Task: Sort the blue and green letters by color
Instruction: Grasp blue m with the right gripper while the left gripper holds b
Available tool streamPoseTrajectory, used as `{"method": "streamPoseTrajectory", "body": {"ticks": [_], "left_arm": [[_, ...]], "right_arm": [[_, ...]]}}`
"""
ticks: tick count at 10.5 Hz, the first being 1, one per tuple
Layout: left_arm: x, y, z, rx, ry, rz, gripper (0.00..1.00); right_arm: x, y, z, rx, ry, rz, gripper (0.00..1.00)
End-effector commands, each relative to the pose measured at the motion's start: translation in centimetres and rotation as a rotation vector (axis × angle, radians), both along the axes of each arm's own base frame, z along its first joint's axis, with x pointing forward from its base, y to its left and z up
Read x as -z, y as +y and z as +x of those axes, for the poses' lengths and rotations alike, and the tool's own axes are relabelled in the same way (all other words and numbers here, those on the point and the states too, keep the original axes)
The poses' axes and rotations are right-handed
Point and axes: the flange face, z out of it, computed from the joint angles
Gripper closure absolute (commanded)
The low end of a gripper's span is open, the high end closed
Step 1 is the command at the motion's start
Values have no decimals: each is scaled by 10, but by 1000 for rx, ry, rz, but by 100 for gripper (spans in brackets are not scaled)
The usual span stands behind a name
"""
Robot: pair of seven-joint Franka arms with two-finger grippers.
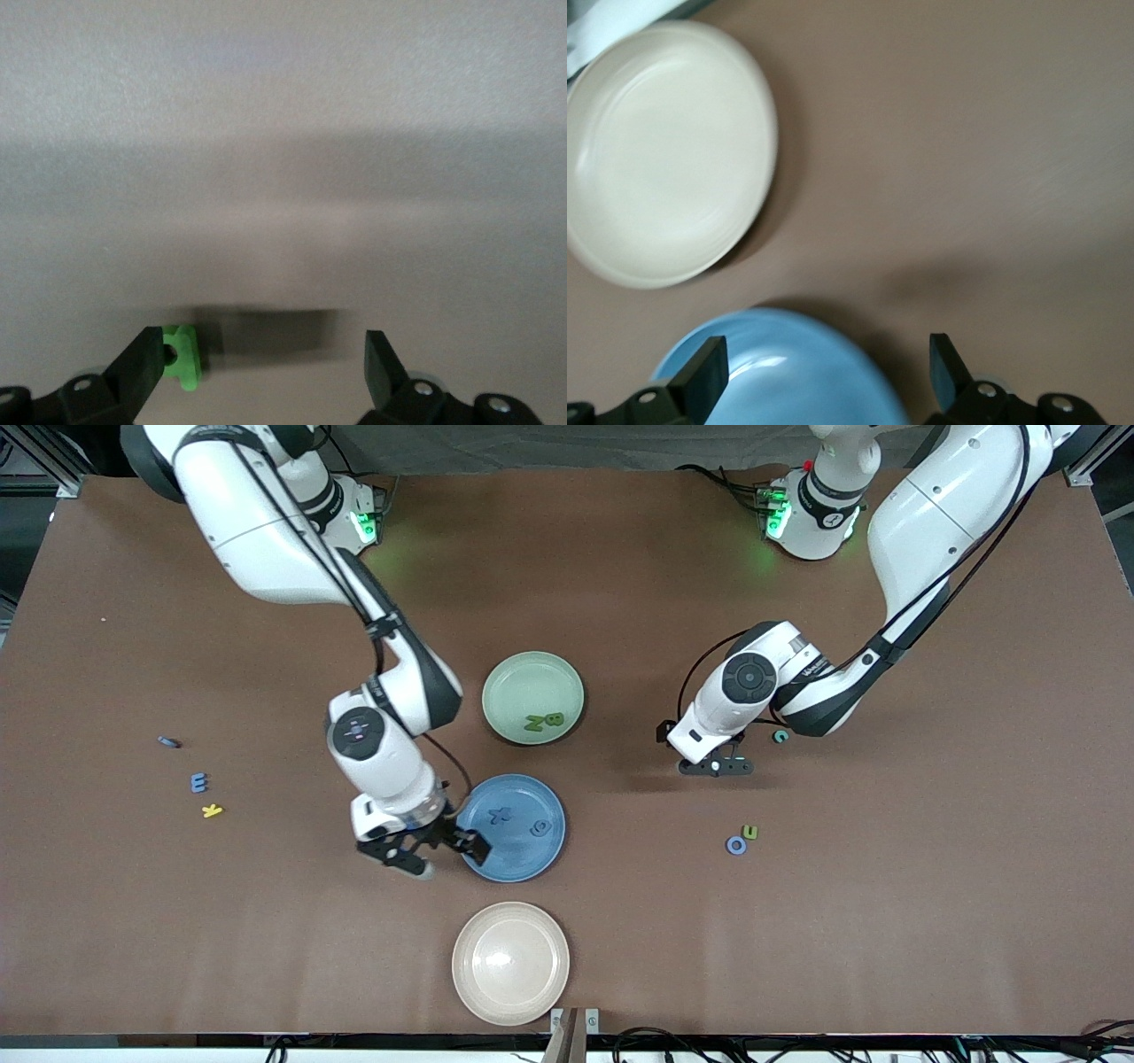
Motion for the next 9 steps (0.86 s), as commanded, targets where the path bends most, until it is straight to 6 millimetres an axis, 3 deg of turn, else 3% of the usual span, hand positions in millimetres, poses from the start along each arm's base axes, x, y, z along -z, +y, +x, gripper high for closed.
{"method": "streamPoseTrajectory", "body": {"ticks": [1, 3, 6, 9], "left_arm": [[-3, 17, -8, 6, -30, 1, 0], [-4, 19, -7, 4, -31, 2, 0], [-1, 24, -8, 3, -25, 5, 0], [1, 29, -8, 9, -21, 8, 0]], "right_arm": [[-12, -110, -9, -38, 43, -73, 0], [-6, -180, -14, -150, 185, -160, 0], [-25, -278, -19, -269, 274, -214, 0], [-35, -365, -45, -419, 278, -229, 0]]}}
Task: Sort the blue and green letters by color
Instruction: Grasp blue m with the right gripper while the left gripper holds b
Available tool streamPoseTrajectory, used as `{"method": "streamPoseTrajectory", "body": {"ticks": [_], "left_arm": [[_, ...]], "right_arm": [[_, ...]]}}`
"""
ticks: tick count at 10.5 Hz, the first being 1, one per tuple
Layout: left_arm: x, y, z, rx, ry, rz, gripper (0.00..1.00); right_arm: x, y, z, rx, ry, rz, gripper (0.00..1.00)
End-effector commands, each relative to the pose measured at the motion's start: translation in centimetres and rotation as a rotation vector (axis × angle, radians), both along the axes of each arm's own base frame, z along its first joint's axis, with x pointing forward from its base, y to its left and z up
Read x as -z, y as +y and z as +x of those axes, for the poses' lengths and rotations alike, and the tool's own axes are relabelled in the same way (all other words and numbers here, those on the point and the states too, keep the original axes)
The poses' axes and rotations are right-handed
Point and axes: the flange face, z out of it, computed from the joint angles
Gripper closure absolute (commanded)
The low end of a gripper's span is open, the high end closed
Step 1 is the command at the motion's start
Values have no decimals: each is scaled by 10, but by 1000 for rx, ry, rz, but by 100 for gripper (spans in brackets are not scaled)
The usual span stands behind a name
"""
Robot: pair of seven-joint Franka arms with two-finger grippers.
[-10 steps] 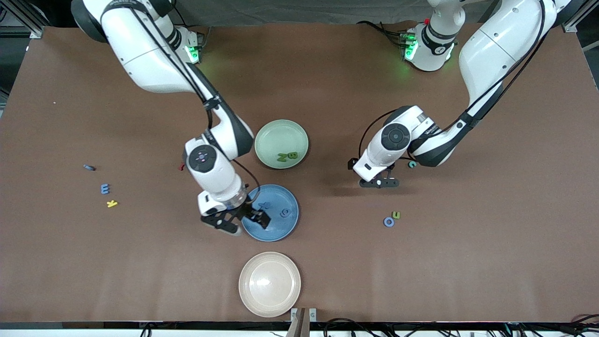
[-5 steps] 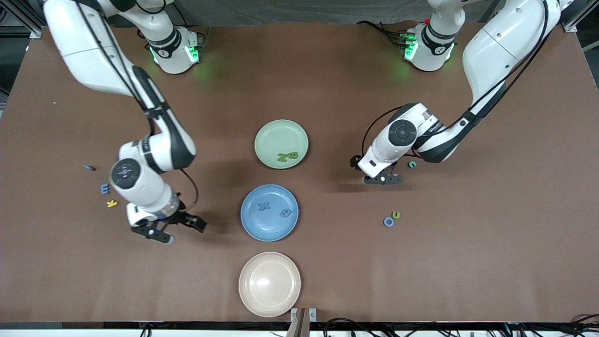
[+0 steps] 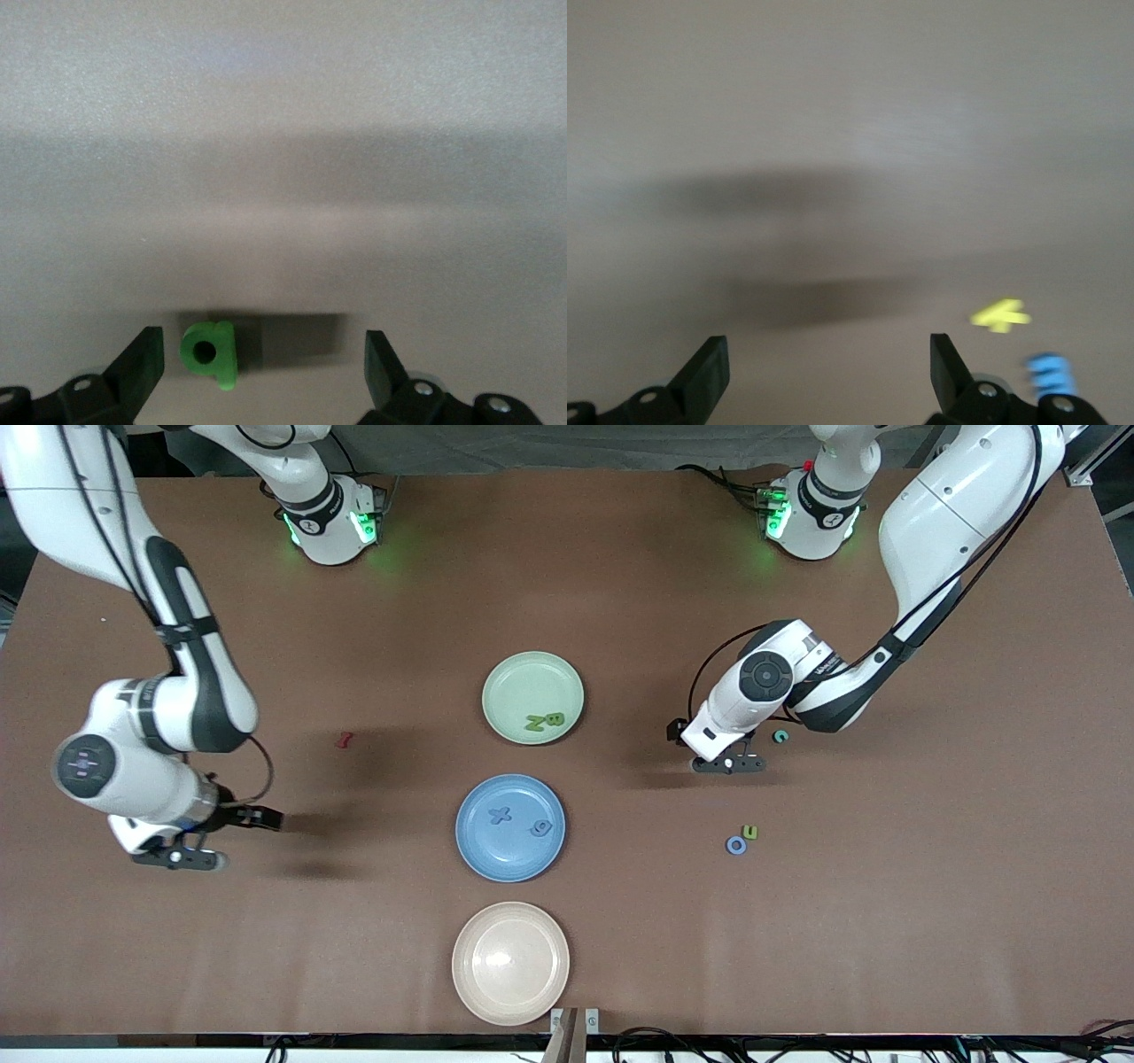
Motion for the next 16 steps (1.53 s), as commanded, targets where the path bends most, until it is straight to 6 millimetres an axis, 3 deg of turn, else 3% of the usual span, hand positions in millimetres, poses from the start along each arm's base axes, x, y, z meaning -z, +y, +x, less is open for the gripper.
{"method": "streamPoseTrajectory", "body": {"ticks": [1, 4, 7, 9, 12, 15, 16], "left_arm": [[-5, 8, -6, 30, -25, 14, 0], [-2, 10, -8, 59, -39, 29, 3], [-1, 14, -6, 53, -37, 30, 25], [-1, 14, -7, 54, -35, 31, 48], [2, 14, -12, 57, -26, 35, 55], [-5, 0, -22, 42, -29, 29, 98], [-8, -6, -24, 39, -32, 23, 100]], "right_arm": [[-13, -64, -41, -133, 24, 9, 0], [17, -111, -76, -237, -43, 0, 0], [53, -148, -109, -305, -70, -8, 0], [69, -153, -115, -310, -69, -5, 0], [97, -153, -115, -305, -94, -6, 0], [104, -156, -116, -297, -101, -9, 0], [108, -162, -119, -289, -94, -12, 5]]}}
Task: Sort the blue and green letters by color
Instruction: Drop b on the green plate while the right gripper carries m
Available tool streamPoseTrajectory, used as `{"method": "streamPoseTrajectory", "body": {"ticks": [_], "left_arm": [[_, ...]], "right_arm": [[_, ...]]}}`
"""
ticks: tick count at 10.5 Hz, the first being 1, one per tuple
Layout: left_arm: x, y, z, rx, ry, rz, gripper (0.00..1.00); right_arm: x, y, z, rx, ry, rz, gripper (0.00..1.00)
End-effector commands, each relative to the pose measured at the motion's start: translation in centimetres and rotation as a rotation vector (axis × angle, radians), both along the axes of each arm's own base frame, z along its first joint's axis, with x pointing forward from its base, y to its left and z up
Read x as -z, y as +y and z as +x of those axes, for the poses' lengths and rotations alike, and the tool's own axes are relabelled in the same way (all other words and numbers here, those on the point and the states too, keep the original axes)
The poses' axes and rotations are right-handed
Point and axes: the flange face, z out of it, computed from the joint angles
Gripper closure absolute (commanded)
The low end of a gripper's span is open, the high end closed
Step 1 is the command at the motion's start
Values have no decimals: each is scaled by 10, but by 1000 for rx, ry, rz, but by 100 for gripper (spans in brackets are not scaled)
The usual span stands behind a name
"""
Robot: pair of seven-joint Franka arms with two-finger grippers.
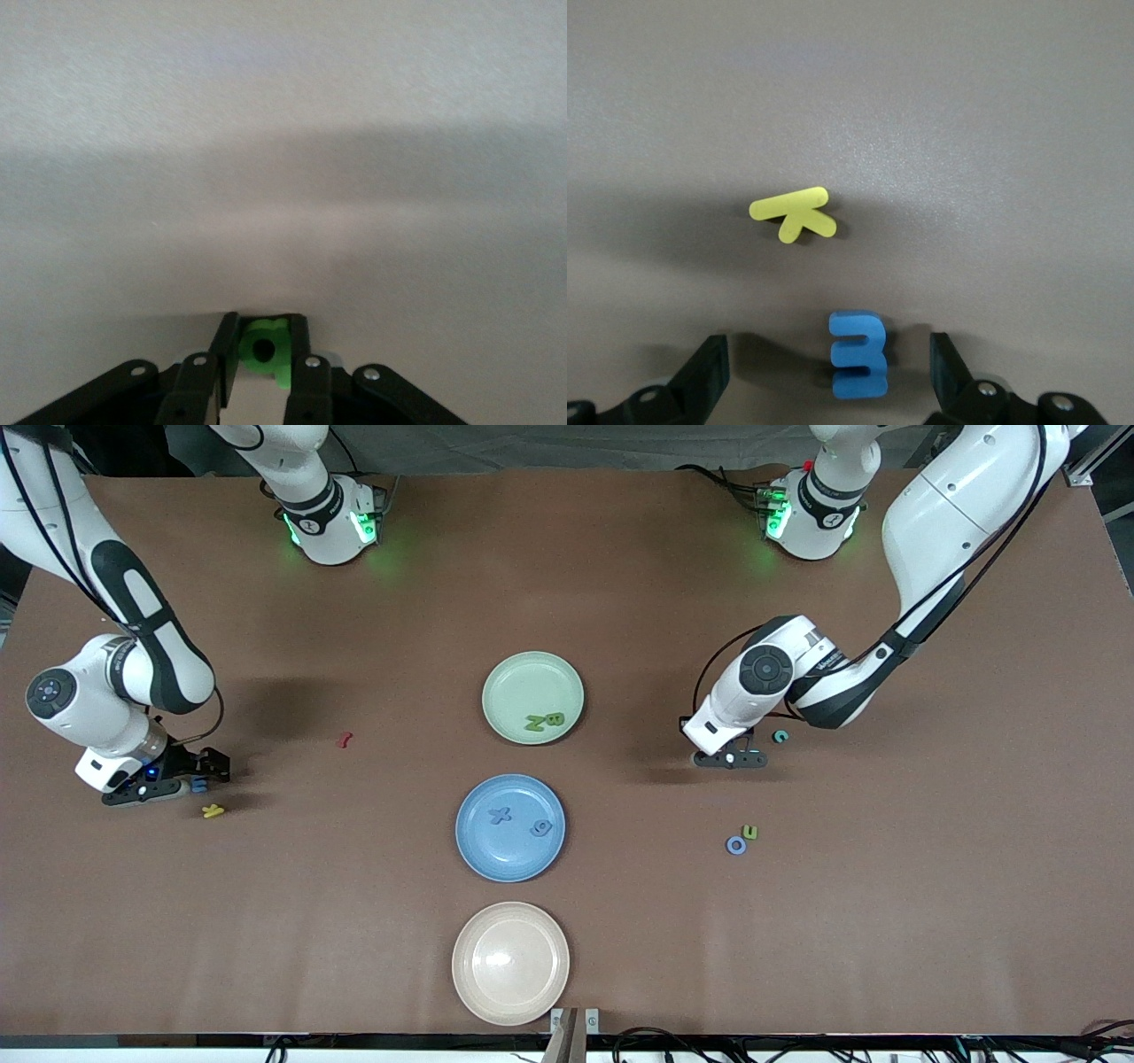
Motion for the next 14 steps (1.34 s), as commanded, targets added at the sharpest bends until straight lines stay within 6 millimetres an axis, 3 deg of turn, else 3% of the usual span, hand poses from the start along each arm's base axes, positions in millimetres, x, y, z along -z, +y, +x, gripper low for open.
{"method": "streamPoseTrajectory", "body": {"ticks": [1, 2, 3, 4, 7, 9, 10, 12, 14], "left_arm": [[-10, -12, -13, -9, -23, 2, 100], [-15, -19, -13, -15, -29, -7, 100], [-31, -39, -10, -33, -46, -36, 100], [-42, -58, -10, -48, -55, -58, 100], [-70, -154, -17, -96, -63, -156, 100], [-67, -200, -17, -134, -105, -142, 100], [-65, -218, -16, -151, -107, -144, 100], [-48, -235, -23, -164, -98, -122, 100], [-45, -251, -21, -193, -90, -141, 100]], "right_arm": [[2, -12, -3, 11, -6, -1, 38], [1, -13, -2, 13, -9, -2, 60], [0, -19, -3, 21, -9, -6, 74], [3, -21, -4, 26, -5, -6, 80], [8, -19, -5, 99, -13, 37, 100], [-4, -16, 2, 114, -27, 43, 100], [-20, -3, 11, 109, -38, 52, 100], [-52, 33, 27, 151, 9, 118, 100], [-74, 80, 43, 241, -5, 134, 100]]}}
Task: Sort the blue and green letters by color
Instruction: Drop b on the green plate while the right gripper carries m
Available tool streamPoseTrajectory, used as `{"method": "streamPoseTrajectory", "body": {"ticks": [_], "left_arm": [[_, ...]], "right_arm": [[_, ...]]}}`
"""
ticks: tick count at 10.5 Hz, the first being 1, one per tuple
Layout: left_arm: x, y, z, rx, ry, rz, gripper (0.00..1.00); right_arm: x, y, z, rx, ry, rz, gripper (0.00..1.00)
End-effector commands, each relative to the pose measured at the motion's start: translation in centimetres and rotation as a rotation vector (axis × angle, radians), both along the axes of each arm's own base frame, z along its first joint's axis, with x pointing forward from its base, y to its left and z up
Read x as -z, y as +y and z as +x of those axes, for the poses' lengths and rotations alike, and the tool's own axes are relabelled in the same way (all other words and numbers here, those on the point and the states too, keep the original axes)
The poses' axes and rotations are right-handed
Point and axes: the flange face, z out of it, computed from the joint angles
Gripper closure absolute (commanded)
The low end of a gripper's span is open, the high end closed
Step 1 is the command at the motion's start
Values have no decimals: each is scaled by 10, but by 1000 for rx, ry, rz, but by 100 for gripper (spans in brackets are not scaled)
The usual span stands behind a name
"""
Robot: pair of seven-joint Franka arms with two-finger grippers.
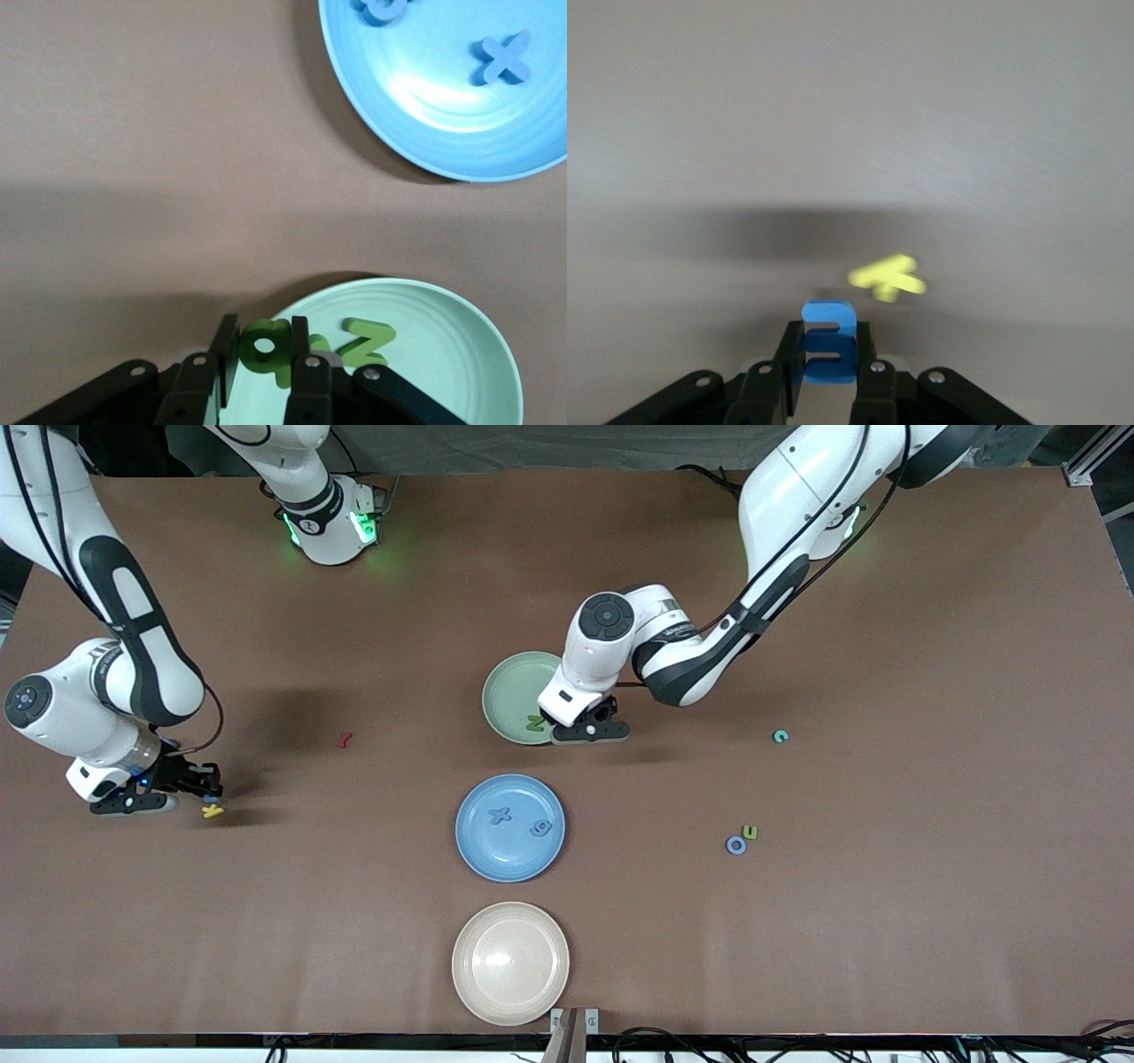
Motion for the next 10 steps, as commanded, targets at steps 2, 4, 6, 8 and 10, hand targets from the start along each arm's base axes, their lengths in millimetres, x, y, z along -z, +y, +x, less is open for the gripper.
{"method": "streamPoseTrajectory", "body": {"ticks": [2, 4, 6, 8, 10], "left_arm": [[-3, -23, 8, -57, 13, -36, 100], [-2, -36, -8, -73, 33, -41, 100], [-1, -47, -21, -80, 41, -41, 81], [-6, -59, -36, -115, 42, -44, 1], [-14, -48, -19, -126, 15, -45, 0]], "right_arm": [[-52, 109, 34, 182, -42, 50, 100], [-67, 177, 48, 261, -59, 114, 100], [-80, 237, 58, 273, -72, 187, 100], [-78, 303, 67, 198, -82, 208, 100], [-72, 363, 68, 121, -94, 208, 100]]}}
